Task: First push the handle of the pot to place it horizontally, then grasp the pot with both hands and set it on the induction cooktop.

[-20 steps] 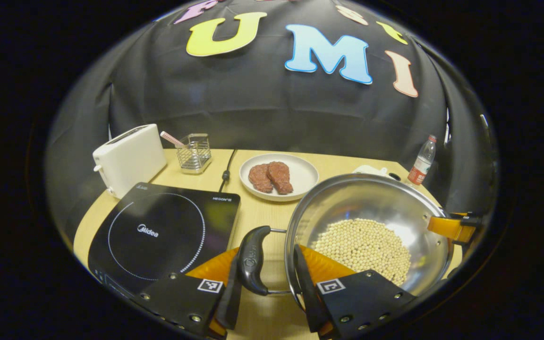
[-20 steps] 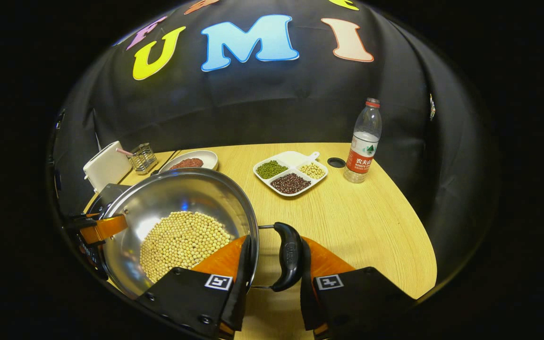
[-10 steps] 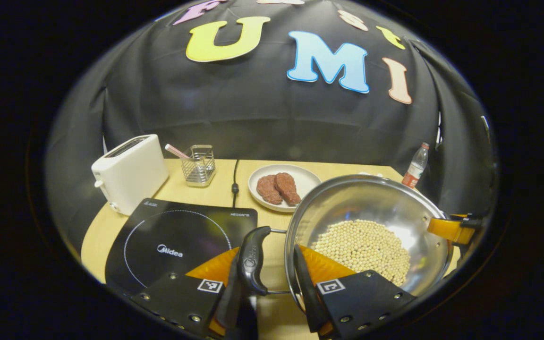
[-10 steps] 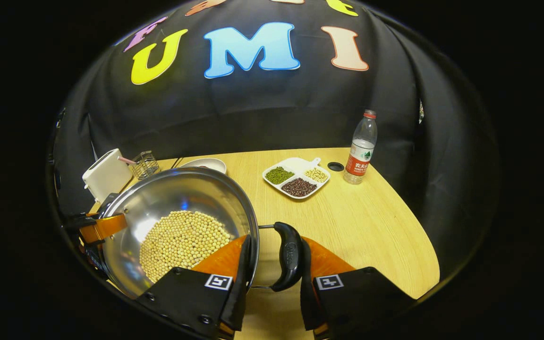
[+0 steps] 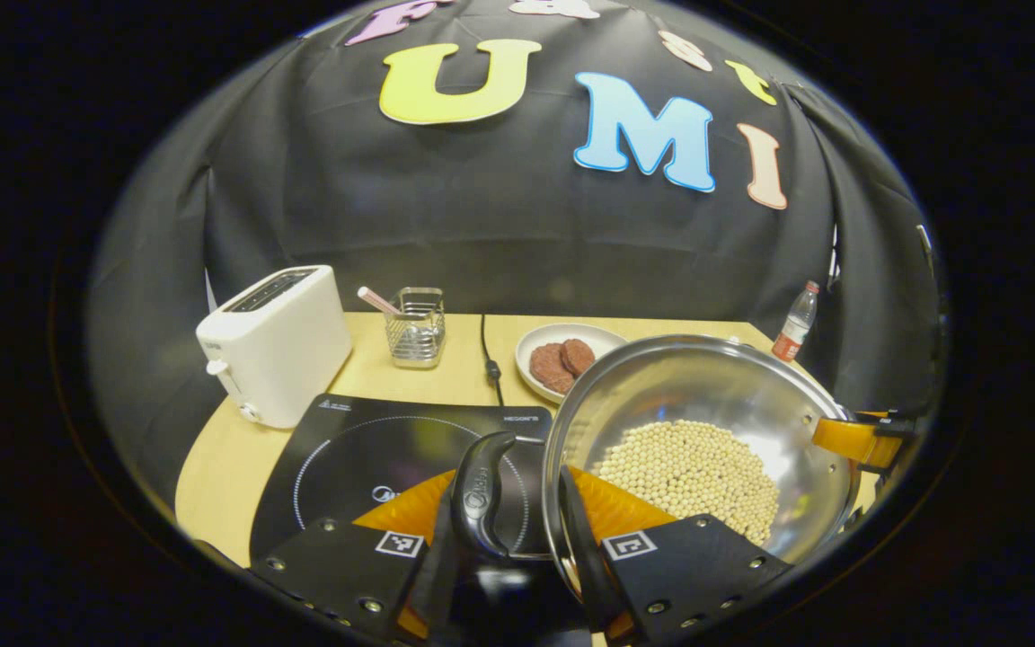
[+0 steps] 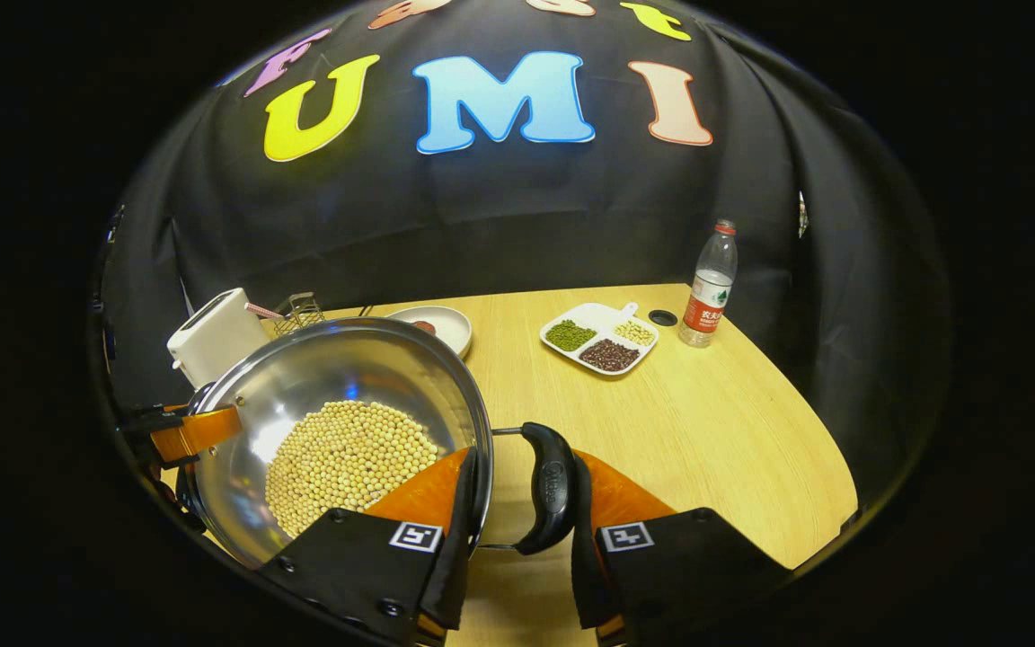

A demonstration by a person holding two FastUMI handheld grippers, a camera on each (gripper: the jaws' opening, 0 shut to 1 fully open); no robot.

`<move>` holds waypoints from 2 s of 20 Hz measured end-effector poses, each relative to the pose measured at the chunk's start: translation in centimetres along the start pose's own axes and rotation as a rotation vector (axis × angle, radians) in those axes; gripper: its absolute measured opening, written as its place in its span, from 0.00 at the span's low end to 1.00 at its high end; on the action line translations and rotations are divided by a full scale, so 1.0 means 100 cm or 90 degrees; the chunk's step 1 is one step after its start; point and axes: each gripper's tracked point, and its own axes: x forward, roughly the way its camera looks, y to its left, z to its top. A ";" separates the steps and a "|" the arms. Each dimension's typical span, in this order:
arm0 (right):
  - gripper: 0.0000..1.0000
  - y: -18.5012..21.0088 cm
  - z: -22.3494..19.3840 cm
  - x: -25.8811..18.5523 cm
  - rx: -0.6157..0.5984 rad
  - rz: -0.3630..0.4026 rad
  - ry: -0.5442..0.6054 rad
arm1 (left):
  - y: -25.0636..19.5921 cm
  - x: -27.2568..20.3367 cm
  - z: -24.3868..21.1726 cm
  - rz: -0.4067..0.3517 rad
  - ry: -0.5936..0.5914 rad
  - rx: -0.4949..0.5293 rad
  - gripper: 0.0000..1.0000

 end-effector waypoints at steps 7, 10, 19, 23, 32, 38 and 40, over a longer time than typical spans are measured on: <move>0.50 0.045 -0.001 -0.004 -0.004 0.004 -0.002 | 0.049 -0.011 0.003 -0.001 -0.007 -0.003 0.54; 0.50 0.064 -0.004 -0.001 -0.006 0.008 -0.002 | 0.071 -0.012 0.002 0.003 -0.006 -0.004 0.54; 0.49 0.118 -0.007 0.012 -0.004 0.028 0.006 | 0.131 -0.012 0.004 0.019 -0.003 0.001 0.57; 0.50 0.144 -0.009 0.022 -0.007 0.041 0.016 | 0.157 -0.009 0.003 0.035 -0.002 0.001 0.57; 0.46 0.181 -0.018 0.036 -0.014 0.055 0.032 | 0.200 -0.002 -0.010 0.054 0.016 -0.010 0.57; 0.49 0.197 -0.024 0.044 -0.004 0.061 0.042 | 0.220 0.009 -0.021 0.056 0.026 -0.016 0.54; 0.46 0.201 -0.022 0.046 -0.002 0.062 0.037 | 0.224 0.011 -0.022 0.055 0.021 -0.021 0.57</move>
